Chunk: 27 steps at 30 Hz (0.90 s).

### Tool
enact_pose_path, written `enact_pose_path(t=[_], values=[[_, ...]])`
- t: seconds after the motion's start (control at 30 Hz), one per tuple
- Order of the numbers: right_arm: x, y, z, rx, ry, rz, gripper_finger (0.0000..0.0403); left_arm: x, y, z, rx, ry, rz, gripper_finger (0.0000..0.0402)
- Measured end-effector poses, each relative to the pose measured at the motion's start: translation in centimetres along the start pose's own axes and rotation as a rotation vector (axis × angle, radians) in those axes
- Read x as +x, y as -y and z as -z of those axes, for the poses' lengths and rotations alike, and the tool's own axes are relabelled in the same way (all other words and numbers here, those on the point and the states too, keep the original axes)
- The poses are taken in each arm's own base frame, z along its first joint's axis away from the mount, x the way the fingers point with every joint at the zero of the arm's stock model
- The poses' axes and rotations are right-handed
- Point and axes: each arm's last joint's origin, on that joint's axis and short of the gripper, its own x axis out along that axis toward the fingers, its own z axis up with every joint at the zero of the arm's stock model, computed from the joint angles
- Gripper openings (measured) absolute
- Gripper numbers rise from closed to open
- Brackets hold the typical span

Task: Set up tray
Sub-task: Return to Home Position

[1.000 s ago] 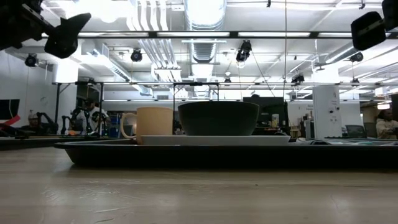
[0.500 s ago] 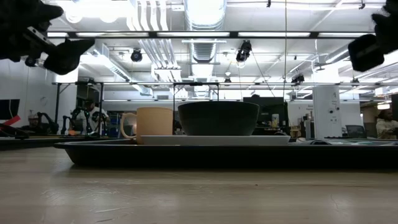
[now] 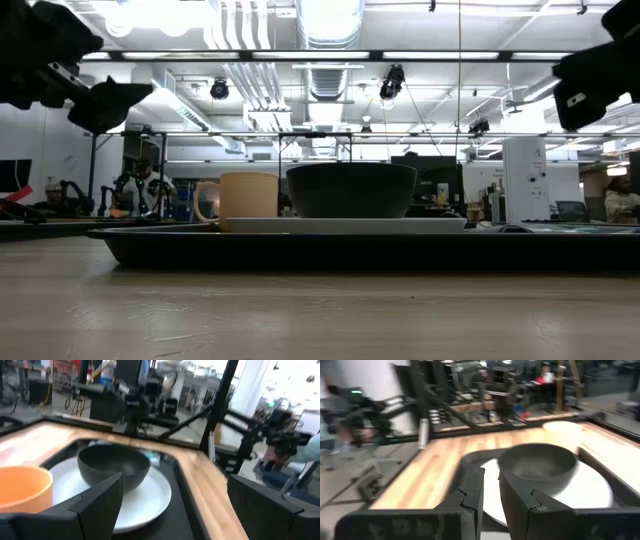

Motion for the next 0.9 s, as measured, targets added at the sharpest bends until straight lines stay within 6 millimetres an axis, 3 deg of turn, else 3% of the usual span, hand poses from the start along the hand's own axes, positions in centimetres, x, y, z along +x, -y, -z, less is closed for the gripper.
enact_pose_path(t=[0.2,0.4,0.9], values=[[0.5,0.4,0.8,0.121,-0.025,0.203,0.0052,0.9,-0.6,1.1,-0.033,-0.131,-0.078,0.0331],[0.8,0.3,1.5,0.147,-0.077,0.238,0.0052,1.6,-1.1,2.4,-0.070,-0.259,-0.147,0.0331],[1.3,0.3,2.8,0.338,-0.143,0.295,0.0052,1.7,-1.2,2.3,0.014,-0.242,-0.166,0.0331]])
